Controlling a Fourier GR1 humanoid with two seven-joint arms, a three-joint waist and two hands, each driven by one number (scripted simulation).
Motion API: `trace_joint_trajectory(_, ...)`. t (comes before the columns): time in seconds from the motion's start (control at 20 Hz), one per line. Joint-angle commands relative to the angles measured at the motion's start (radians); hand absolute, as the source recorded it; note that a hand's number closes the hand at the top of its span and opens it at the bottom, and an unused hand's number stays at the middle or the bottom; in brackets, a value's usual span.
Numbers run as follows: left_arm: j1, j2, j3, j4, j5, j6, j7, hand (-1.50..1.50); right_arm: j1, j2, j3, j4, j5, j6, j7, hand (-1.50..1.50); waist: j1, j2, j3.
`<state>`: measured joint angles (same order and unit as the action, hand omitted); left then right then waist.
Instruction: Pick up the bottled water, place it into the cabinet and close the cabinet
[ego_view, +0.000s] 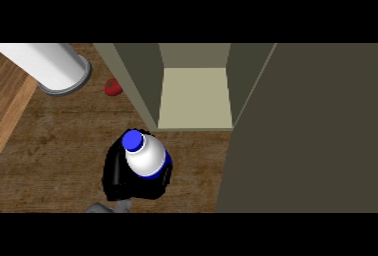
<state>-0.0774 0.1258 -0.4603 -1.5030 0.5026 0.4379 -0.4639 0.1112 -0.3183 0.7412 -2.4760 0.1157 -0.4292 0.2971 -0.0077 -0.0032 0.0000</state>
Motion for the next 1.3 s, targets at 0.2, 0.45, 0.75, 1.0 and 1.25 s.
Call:
trace_joint_trajectory(0.2,-0.204,-0.104,0.016,0.090,-0.084,0.105,0.122,1.50,0.078,-0.037,0.095,-0.121,0.134,-0.017,0.010,-1.50,-0.014,0.000,0.000)
trace_joint_trajectory(0.45,-0.325,-0.123,0.056,0.102,-0.135,0.164,0.199,1.50,0.066,-0.047,0.032,-0.095,0.082,-0.006,-0.022,-1.50,-0.006,0.001,0.000)
trace_joint_trajectory(0.75,-0.415,-0.113,0.076,0.142,-0.198,0.238,0.286,1.50,0.088,-0.025,0.100,-0.068,0.117,-0.027,-0.050,-1.50,-0.003,0.000,0.000)
trace_joint_trajectory(1.0,-0.566,-0.125,0.147,0.400,-0.168,0.201,0.220,1.50,0.098,-0.052,0.053,-0.043,0.048,-0.002,-0.116,-1.50,-0.013,0.004,0.000)
trace_joint_trajectory(1.25,-0.696,-0.125,0.167,0.529,-0.203,0.249,0.249,1.50,0.110,-0.082,0.012,-0.120,0.012,0.002,-0.072,-1.50,-0.018,0.004,0.000)
